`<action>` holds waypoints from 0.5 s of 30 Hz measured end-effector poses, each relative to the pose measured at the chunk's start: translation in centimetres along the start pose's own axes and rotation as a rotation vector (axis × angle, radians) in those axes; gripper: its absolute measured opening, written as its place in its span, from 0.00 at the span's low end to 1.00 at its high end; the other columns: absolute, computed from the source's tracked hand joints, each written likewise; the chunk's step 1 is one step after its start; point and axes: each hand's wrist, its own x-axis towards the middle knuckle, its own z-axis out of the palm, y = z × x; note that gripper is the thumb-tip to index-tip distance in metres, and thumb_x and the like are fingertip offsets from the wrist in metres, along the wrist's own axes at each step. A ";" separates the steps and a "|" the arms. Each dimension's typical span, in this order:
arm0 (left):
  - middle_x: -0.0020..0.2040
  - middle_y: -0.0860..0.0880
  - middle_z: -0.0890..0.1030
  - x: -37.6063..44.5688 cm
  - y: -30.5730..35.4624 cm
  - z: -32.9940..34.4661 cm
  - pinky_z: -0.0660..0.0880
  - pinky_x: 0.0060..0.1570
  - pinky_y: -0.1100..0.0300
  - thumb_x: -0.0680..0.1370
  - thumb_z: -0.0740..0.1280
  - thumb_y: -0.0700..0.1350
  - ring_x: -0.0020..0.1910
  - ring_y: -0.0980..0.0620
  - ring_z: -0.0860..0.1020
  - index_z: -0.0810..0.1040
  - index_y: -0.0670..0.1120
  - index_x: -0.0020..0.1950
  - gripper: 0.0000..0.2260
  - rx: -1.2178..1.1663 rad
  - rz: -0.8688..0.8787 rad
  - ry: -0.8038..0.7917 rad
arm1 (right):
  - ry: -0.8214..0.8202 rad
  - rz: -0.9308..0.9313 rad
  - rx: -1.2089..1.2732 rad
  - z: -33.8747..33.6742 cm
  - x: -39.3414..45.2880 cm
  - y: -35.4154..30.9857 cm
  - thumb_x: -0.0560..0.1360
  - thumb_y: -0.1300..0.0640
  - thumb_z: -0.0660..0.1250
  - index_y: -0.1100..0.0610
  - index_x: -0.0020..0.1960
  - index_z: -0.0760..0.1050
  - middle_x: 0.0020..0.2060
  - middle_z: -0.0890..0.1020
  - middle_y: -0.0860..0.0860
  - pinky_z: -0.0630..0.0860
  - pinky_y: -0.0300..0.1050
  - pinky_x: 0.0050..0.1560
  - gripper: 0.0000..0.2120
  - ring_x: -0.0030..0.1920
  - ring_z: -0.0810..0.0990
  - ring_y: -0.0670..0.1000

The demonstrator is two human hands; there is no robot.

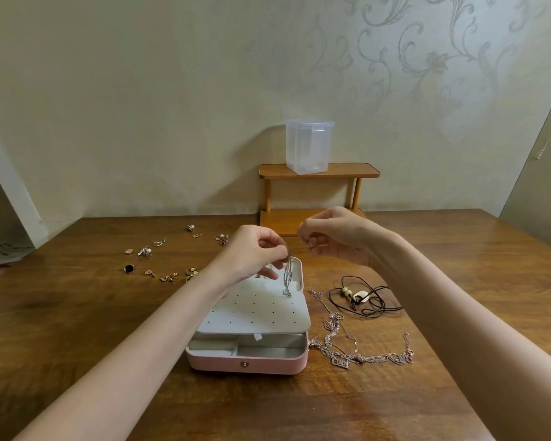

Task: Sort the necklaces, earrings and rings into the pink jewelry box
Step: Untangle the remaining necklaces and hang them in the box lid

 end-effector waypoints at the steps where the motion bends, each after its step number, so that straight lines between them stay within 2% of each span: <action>1: 0.37 0.45 0.80 0.1 0.0 0.0 0.75 0.29 0.66 0.75 0.66 0.36 0.33 0.56 0.78 0.79 0.40 0.44 0.02 -0.045 -0.017 0.020 | 0.010 -0.011 -0.034 0.0 -0.1 -0.1 0.72 0.64 0.68 0.62 0.40 0.79 0.32 0.77 0.52 0.74 0.37 0.34 0.03 0.34 0.74 0.47; 5: 0.44 0.42 0.79 0.3 0.3 -0.3 0.79 0.36 0.62 0.74 0.69 0.38 0.41 0.50 0.80 0.79 0.42 0.44 0.01 -0.191 -0.087 0.047 | 0.000 -0.043 -0.085 0.3 -0.3 0.0 0.70 0.66 0.70 0.60 0.41 0.79 0.39 0.82 0.53 0.77 0.38 0.39 0.02 0.40 0.80 0.48; 7: 0.45 0.42 0.79 0.4 0.4 -0.3 0.79 0.39 0.61 0.74 0.69 0.38 0.39 0.50 0.80 0.79 0.43 0.44 0.01 -0.185 -0.102 0.057 | 0.011 -0.060 -0.065 0.4 -0.2 0.0 0.70 0.67 0.70 0.60 0.42 0.78 0.41 0.82 0.54 0.78 0.37 0.40 0.04 0.42 0.82 0.49; 10: 0.43 0.42 0.81 0.5 0.7 -0.2 0.79 0.36 0.63 0.74 0.69 0.38 0.35 0.52 0.81 0.79 0.42 0.44 0.01 -0.108 -0.081 0.083 | 0.032 -0.072 -0.071 0.7 0.0 0.0 0.69 0.68 0.70 0.59 0.44 0.76 0.41 0.82 0.54 0.78 0.38 0.41 0.07 0.44 0.82 0.50; 12: 0.42 0.42 0.81 0.5 0.8 0.0 0.79 0.35 0.63 0.74 0.69 0.37 0.35 0.52 0.81 0.78 0.42 0.42 0.01 -0.069 -0.042 0.119 | 0.035 -0.070 -0.073 1.1 0.1 0.0 0.70 0.68 0.70 0.59 0.44 0.75 0.40 0.81 0.54 0.77 0.38 0.42 0.07 0.42 0.80 0.50; 15: 0.40 0.42 0.81 0.9 0.7 0.6 0.80 0.41 0.55 0.72 0.70 0.36 0.38 0.47 0.81 0.77 0.43 0.38 0.05 -0.009 0.019 0.205 | 0.068 -0.083 0.041 1.8 0.3 0.3 0.72 0.70 0.66 0.59 0.42 0.73 0.36 0.77 0.53 0.74 0.36 0.36 0.07 0.36 0.76 0.47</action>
